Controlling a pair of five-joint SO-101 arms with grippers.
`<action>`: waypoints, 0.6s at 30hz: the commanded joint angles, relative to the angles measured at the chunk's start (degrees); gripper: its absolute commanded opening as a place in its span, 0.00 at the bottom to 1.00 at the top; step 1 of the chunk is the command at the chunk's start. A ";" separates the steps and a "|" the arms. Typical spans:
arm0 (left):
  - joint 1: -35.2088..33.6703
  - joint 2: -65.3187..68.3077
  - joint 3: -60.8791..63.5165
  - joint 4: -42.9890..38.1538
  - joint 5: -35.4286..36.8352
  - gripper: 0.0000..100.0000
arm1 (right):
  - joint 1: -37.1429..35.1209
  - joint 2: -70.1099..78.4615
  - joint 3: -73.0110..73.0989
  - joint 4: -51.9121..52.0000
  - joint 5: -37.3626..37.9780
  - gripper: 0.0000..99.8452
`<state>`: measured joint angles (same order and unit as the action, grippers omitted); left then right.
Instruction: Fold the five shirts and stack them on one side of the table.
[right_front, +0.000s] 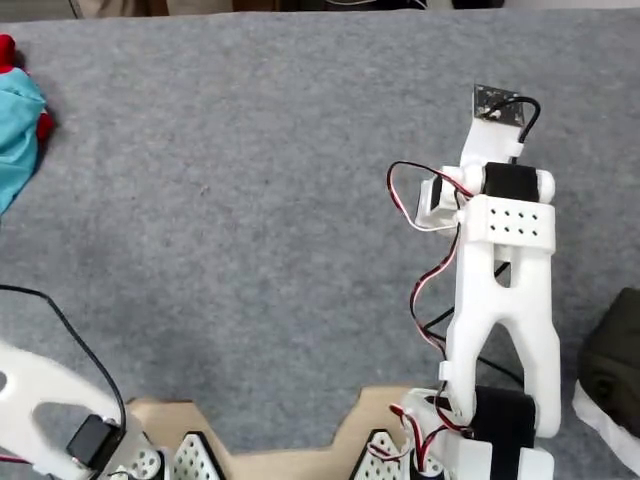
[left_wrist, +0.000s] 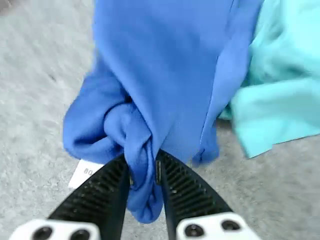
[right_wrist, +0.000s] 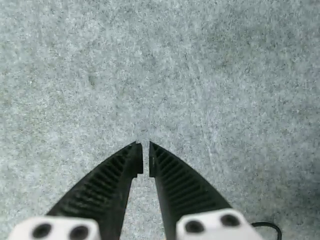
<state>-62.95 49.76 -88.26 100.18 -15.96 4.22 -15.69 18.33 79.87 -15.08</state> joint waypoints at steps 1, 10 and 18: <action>2.64 -13.05 5.71 0.79 0.00 0.02 | -0.57 -2.68 0.13 -0.53 -0.44 0.04; 19.25 -45.41 47.65 0.79 0.26 0.02 | -0.40 -2.68 0.13 2.29 -0.26 0.04; 51.08 -70.55 82.99 0.53 0.26 0.02 | -0.22 -2.77 0.13 2.29 -0.18 0.04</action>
<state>-24.09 -11.69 -15.30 100.18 -15.78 4.22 -15.69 18.59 81.71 -15.08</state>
